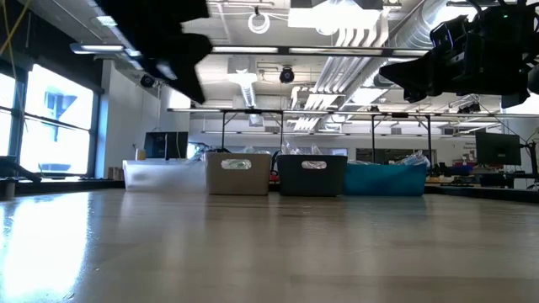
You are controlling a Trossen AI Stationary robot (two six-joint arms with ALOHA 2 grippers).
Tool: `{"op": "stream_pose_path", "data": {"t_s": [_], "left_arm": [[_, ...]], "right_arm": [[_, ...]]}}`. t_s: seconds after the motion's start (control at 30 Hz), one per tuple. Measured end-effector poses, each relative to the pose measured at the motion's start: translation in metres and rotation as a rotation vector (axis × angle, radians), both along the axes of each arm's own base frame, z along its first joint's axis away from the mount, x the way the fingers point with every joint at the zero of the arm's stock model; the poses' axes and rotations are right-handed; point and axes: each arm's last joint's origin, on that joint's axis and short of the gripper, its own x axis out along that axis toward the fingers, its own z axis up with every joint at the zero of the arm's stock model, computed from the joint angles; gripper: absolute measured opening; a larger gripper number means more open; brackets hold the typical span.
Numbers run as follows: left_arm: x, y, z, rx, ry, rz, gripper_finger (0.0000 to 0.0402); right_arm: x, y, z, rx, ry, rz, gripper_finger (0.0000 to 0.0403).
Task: Pick & Place Toothbrushes
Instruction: Adjust the bins on the table
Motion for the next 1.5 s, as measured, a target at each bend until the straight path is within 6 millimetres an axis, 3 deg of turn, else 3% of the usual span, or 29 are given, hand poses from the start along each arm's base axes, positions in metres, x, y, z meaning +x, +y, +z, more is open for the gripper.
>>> {"op": "stream_pose_path", "data": {"t_s": [0.3,0.53,0.67,0.8,0.97,1.17,1.5], "left_arm": [[-0.069,-0.008,-0.004,0.008,-0.162,-0.082,0.0106],[-0.093,0.008,-0.025,0.033,-0.293,-0.155,0.0106],[-0.096,0.021,-0.046,-0.038,-0.357,-0.238,0.0106],[-0.091,0.036,-0.056,-0.087,-0.442,-0.446,0.0106],[-0.089,0.053,-0.054,-0.015,-0.519,-0.672,0.0106],[-0.087,0.065,-0.049,-0.011,-0.551,-0.614,0.0106],[-0.087,0.066,-0.051,-0.087,-0.581,-0.579,0.0106]], "right_arm": [[0.000,0.000,0.000,-0.005,0.004,-0.001,0.0002],[0.000,0.000,0.000,-0.007,0.000,-0.001,0.0002],[0.000,0.000,0.000,-0.007,-0.001,-0.002,0.0002],[0.000,-0.001,0.000,-0.003,0.001,-0.034,0.0002],[0.000,-0.002,-0.001,0.005,0.009,-0.071,0.0002],[0.000,-0.002,-0.002,0.009,0.018,-0.072,0.0002],[0.000,-0.002,-0.002,-0.002,0.019,-0.074,0.0002]]}}
